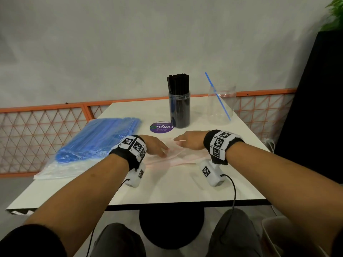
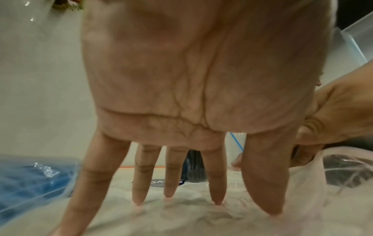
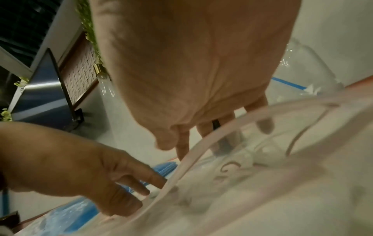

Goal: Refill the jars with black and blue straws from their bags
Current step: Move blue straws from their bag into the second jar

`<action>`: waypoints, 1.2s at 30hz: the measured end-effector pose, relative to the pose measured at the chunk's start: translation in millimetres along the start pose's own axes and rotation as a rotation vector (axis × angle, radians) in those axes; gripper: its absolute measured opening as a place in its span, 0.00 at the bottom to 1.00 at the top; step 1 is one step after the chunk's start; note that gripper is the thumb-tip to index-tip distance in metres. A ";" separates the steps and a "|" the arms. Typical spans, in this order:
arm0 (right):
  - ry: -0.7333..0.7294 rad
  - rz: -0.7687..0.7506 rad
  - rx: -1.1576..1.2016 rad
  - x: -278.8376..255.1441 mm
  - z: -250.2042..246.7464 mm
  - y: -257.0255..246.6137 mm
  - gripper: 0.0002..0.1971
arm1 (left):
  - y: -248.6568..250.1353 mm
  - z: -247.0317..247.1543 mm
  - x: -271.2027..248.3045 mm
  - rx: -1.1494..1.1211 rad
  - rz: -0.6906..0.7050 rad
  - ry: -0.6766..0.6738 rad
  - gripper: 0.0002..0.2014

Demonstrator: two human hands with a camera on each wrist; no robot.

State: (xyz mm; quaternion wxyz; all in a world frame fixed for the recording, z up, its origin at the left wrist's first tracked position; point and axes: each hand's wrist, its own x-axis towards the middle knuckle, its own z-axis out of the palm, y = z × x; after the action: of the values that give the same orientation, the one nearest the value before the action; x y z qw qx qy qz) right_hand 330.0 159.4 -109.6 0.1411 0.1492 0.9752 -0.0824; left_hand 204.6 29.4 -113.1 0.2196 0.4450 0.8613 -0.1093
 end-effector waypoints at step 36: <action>0.703 0.475 0.093 69.8 -93.7 136.7 0.18 | -159.4 -1.8 20.3 -0.270 -0.580 0.122 0.56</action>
State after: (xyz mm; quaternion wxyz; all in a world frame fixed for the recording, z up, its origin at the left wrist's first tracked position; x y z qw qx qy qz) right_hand 285.6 325.8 -58.1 -0.1918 0.3948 0.8978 -0.0356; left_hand 64.0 -47.8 -122.4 0.1844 0.1537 0.9704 -0.0250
